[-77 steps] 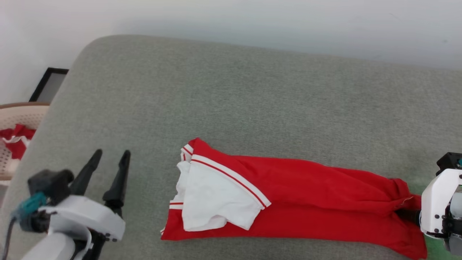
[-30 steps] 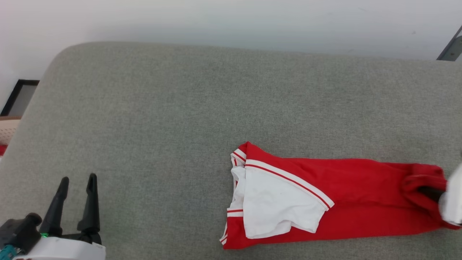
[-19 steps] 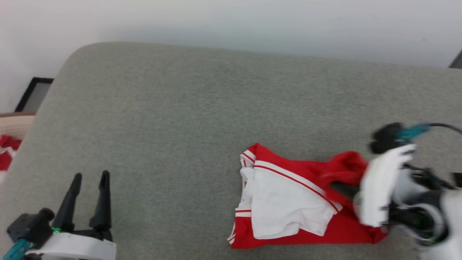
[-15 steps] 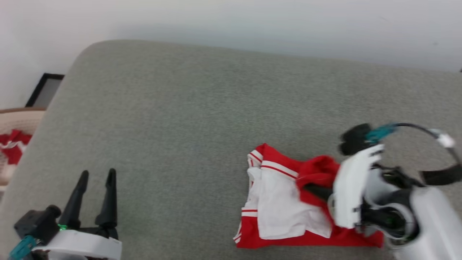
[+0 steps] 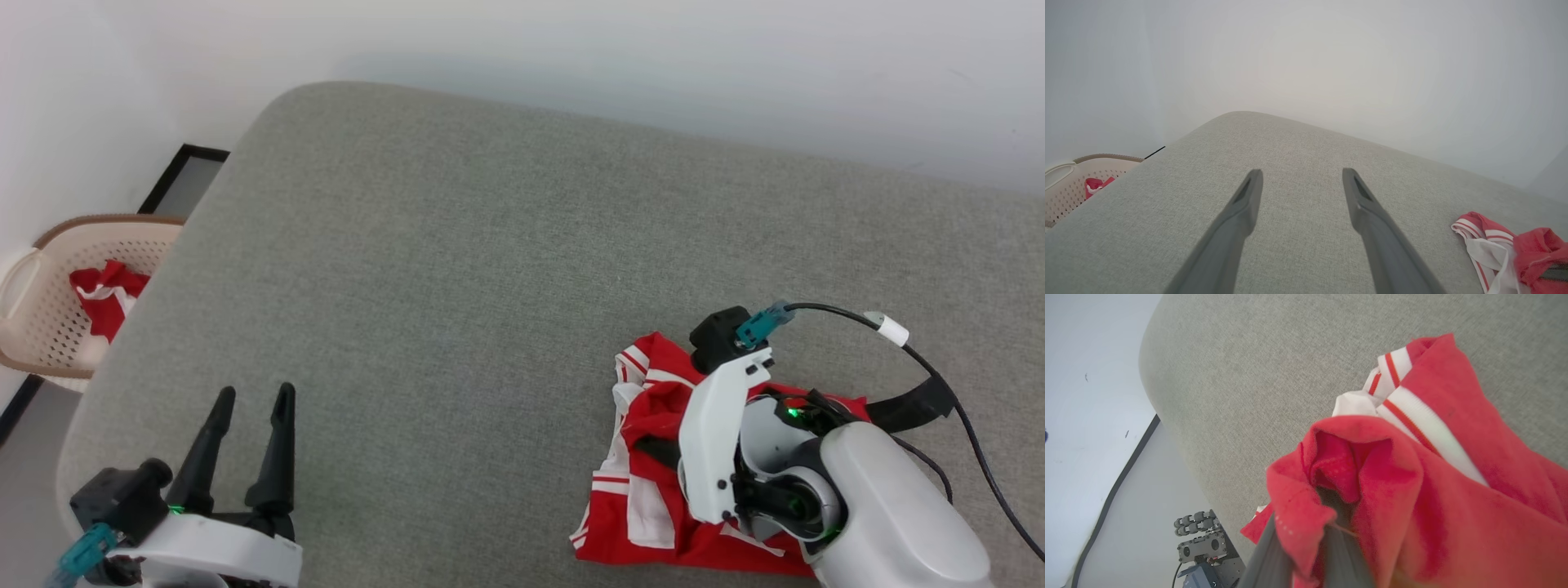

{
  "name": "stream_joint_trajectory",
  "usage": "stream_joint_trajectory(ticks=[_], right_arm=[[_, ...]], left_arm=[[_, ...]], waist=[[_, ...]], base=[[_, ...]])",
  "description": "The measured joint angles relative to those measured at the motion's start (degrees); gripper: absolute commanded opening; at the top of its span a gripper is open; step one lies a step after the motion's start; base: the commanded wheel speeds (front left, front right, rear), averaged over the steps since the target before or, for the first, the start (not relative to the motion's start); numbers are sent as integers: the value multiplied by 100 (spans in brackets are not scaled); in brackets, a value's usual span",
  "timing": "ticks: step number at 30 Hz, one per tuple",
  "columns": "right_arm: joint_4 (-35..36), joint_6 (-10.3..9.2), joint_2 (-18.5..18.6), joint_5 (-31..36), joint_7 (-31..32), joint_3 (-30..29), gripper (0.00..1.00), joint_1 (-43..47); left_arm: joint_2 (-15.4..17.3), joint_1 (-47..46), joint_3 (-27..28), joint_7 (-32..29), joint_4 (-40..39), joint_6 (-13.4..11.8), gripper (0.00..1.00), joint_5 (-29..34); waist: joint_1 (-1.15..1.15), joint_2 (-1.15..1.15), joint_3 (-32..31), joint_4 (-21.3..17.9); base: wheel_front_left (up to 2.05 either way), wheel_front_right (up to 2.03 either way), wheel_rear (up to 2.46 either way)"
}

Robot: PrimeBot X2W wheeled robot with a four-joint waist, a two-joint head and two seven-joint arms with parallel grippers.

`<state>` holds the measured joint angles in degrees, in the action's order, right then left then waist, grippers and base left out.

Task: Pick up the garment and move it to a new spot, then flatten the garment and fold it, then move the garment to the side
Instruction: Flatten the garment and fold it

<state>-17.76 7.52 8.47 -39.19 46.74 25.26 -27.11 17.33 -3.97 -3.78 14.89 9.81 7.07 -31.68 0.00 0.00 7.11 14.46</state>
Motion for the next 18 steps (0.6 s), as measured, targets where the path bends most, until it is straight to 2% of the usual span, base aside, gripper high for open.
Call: stream_joint_trajectory(ticks=[5,7,8,9,14,18], right_arm=[[-459,0,-53,0,-332,221,0,-171],[-591,0,-64,2,-494,304,38,-264],[-644,0,-74,-11,-547,336,89,-313],[-682,0,-86,-24,-614,371,100,-348],[-699,0,-48,-275,-754,550,100,-555],[-476,1,138,-425,-881,624,100,-641]], left_arm=[[-2,-20,-5,1,24,7,100,-3],[-3,-42,-10,3,20,8,100,-9],[-2,-47,-11,9,16,8,100,-8],[-1,-47,-13,9,15,8,100,-8],[0,-42,24,10,-13,16,100,-7],[13,34,93,19,-63,24,100,1]], waist=[[0,0,-40,-27],[0,0,-48,-59],[0,0,-52,-77],[0,0,-56,-96],[0,0,-83,-220],[0,0,-116,-360]], base=[[0,0,0],[0,0,0],[0,0,0],[0,0,0],[0,0,0],[0,0,0]])
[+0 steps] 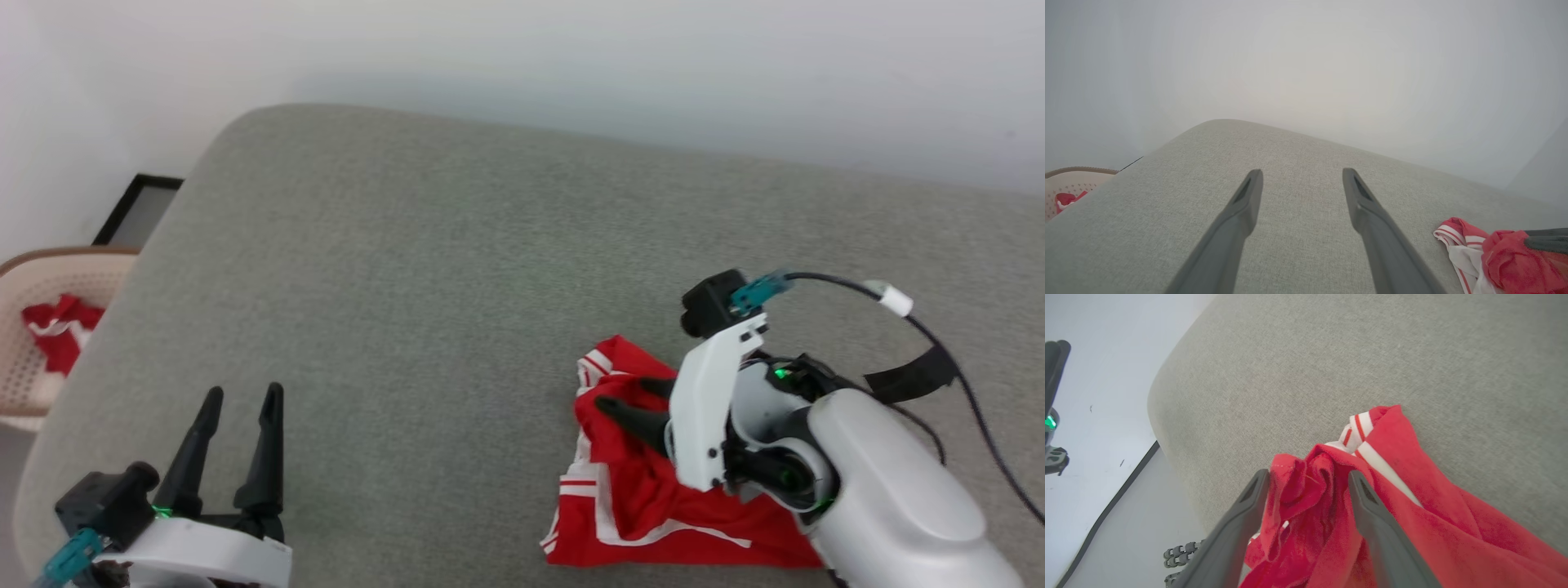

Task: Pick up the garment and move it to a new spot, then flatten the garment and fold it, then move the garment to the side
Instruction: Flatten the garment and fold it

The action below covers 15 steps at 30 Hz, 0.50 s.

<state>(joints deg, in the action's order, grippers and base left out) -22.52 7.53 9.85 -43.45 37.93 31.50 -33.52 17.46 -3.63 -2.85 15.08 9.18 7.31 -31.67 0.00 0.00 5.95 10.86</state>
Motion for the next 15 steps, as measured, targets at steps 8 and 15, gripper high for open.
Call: stream_joint_trajectory(ticks=[8,15], right_arm=[[715,0,658,-94,-619,-168,100,49],[1060,0,1161,-96,-1403,-664,100,517]], left_arm=[[83,131,152,0,-101,0,100,55],[185,231,267,1,-131,0,100,92]], waist=[[0,0,-86,-344],[0,0,-167,-688]], base=[[0,0,0],[0,0,0]])
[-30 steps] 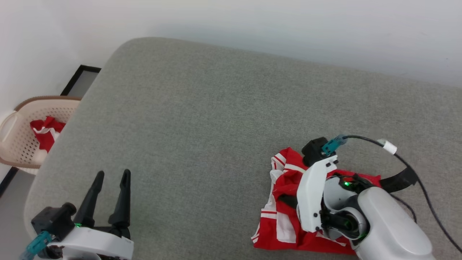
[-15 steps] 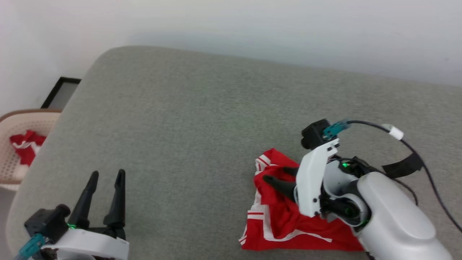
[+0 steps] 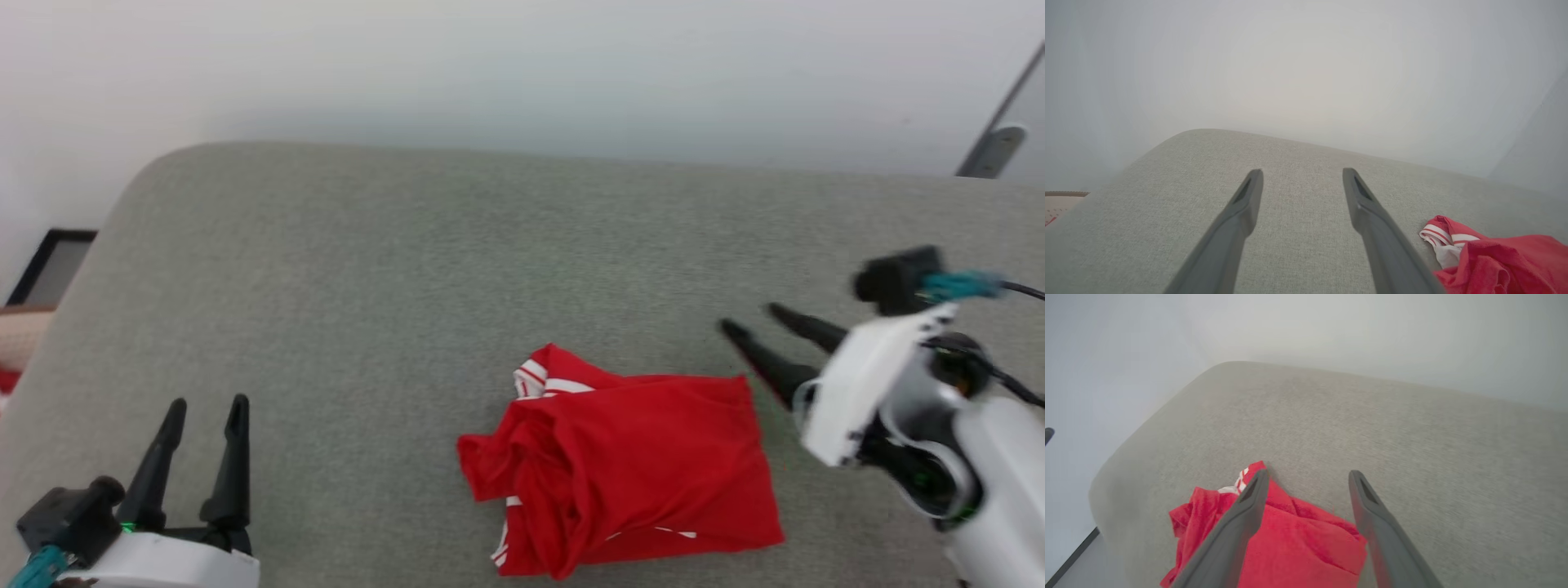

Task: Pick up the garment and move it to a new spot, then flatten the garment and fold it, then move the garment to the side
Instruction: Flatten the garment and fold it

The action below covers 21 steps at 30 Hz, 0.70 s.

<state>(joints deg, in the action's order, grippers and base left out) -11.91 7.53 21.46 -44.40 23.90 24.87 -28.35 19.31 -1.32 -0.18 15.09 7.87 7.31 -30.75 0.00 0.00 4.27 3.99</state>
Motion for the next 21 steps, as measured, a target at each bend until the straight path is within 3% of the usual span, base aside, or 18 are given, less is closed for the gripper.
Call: stream_joint_trajectory(ticks=[8,21], right_arm=[[66,0,390,267,-1014,-664,100,631],[130,0,461,611,-2363,-1302,100,1683]], left_arm=[[94,180,138,0,-77,0,100,31],[112,517,367,0,-109,0,100,110]], waist=[[0,0,-118,-387],[0,0,-371,-856]], base=[[0,0,0],[0,0,0]])
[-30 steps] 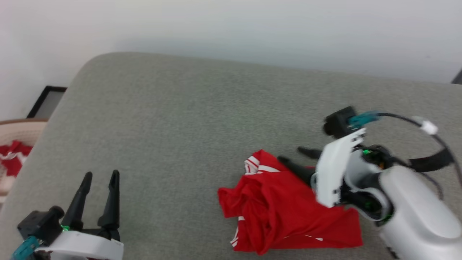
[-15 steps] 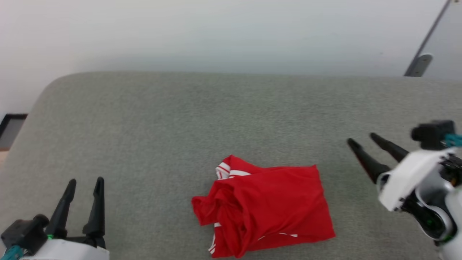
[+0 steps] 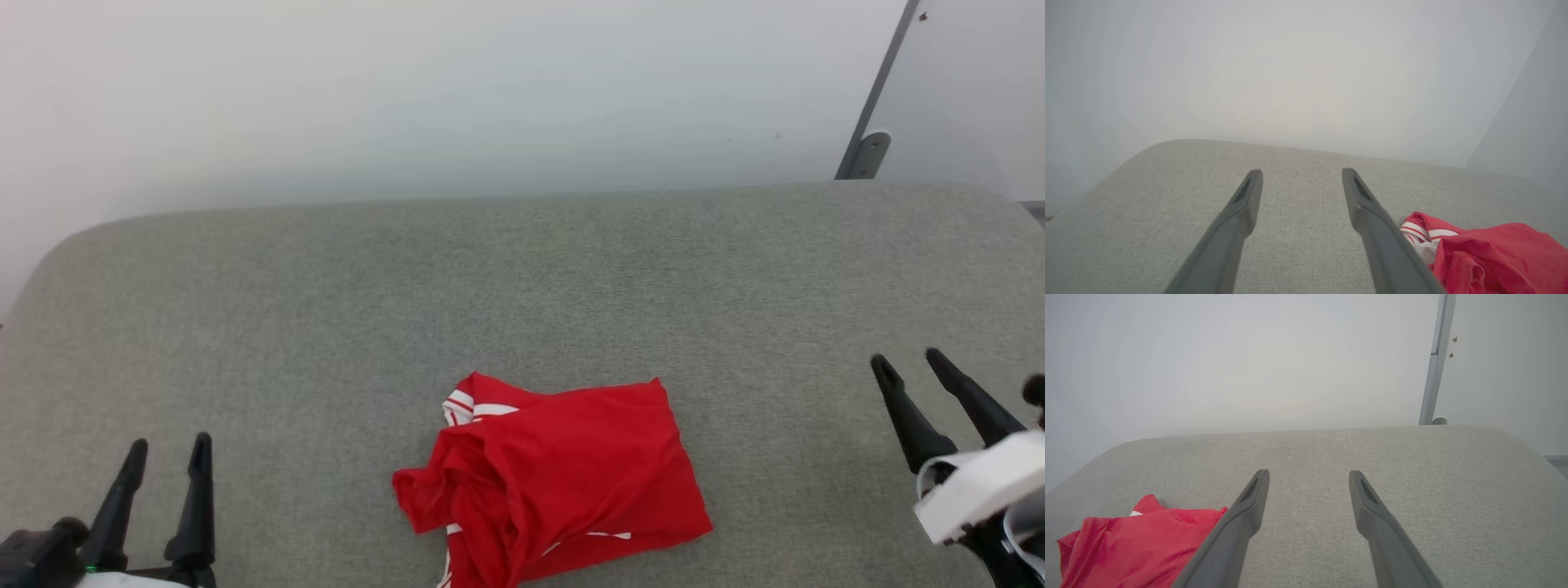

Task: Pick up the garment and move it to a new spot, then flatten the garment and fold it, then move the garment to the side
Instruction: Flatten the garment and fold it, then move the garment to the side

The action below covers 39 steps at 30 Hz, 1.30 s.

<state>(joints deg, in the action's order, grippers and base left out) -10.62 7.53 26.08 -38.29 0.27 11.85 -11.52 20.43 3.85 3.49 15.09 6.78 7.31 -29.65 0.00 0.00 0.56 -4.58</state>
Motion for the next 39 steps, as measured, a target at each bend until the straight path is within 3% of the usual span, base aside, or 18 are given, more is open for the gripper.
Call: stream_joint_trajectory(ticks=[9,21,32,39], right_arm=[[4,0,-144,101,-413,-269,100,559],[151,0,-327,338,-454,-554,100,782],[250,-1,-477,411,-221,-627,100,870],[261,-1,-525,236,420,-127,100,607]], left_arm=[[13,113,103,0,56,1,100,-29],[70,146,7,0,85,1,100,-147],[101,140,-64,0,87,1,100,-172],[101,69,-183,0,87,1,100,-204]], waist=[[0,0,-62,-111],[0,0,-31,-85],[0,0,-6,53],[0,0,103,307]], base=[[0,0,0],[0,0,0],[0,0,0],[0,0,0]])
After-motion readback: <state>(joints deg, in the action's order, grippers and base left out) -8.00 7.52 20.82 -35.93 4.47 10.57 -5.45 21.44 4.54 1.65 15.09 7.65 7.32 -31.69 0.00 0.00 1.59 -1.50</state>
